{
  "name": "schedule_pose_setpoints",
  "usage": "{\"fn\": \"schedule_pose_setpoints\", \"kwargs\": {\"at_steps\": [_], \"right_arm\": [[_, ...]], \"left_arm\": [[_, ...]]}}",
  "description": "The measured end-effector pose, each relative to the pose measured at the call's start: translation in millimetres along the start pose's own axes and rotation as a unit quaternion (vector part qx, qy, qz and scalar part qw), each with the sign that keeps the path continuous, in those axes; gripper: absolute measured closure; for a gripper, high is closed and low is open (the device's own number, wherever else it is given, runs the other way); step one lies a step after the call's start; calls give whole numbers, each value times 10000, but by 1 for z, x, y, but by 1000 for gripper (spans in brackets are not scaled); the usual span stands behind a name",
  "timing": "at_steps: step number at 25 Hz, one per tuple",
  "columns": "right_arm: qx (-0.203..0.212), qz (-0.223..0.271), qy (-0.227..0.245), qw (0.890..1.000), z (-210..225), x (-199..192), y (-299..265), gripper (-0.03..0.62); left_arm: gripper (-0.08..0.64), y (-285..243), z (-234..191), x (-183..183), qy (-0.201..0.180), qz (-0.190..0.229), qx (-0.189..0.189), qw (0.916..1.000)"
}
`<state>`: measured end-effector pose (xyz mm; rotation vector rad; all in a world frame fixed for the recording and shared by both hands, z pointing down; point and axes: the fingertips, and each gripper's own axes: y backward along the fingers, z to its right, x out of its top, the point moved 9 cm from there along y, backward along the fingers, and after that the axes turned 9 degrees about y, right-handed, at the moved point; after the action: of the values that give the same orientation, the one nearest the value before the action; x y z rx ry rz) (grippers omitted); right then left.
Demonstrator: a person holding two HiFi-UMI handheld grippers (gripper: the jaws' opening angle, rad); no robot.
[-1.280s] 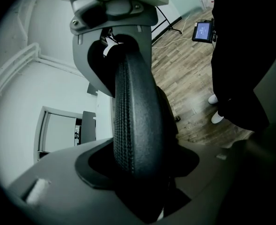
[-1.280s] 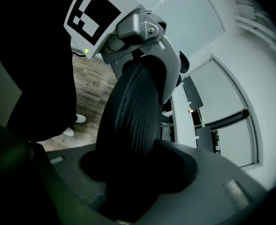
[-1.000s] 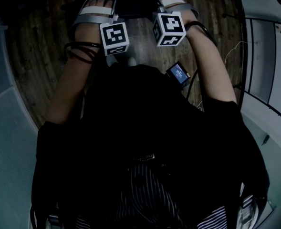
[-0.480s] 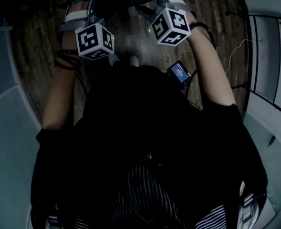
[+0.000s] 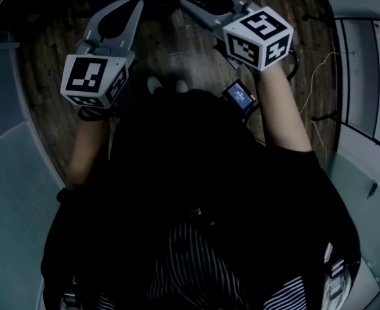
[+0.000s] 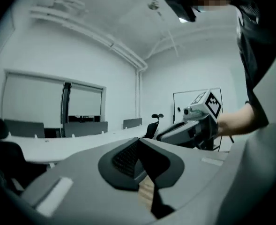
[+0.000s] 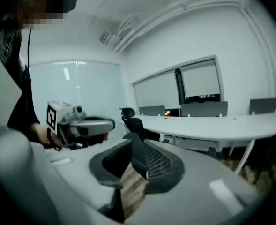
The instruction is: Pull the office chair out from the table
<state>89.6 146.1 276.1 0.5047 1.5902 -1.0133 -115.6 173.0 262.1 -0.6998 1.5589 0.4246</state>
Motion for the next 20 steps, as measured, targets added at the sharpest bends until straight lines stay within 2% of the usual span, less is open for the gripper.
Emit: {"fn": "schedule_pose_setpoints", "kwargs": {"at_steps": [2,5,8,13,20], "right_arm": [[-59,335,-569,9978,6,-1,12,586],[-59,685,-1243,9899,7,-4,21,591],[-121,869,-1635,9826,0,-4,22,591],[-11,872,-1611,9831,-17,1,17,592],[192,760,-1388,9872,-31,6,10,591]], "left_arm": [[553,-1,4,-5,570,22,-105,9983],[554,-1,6,-9,1000,30,-87,9949],[552,0,10,-10,1064,-3,-135,9942],[553,1,19,-6,920,-50,-326,9952],[553,2,18,-1,841,-24,-341,9959]]}}
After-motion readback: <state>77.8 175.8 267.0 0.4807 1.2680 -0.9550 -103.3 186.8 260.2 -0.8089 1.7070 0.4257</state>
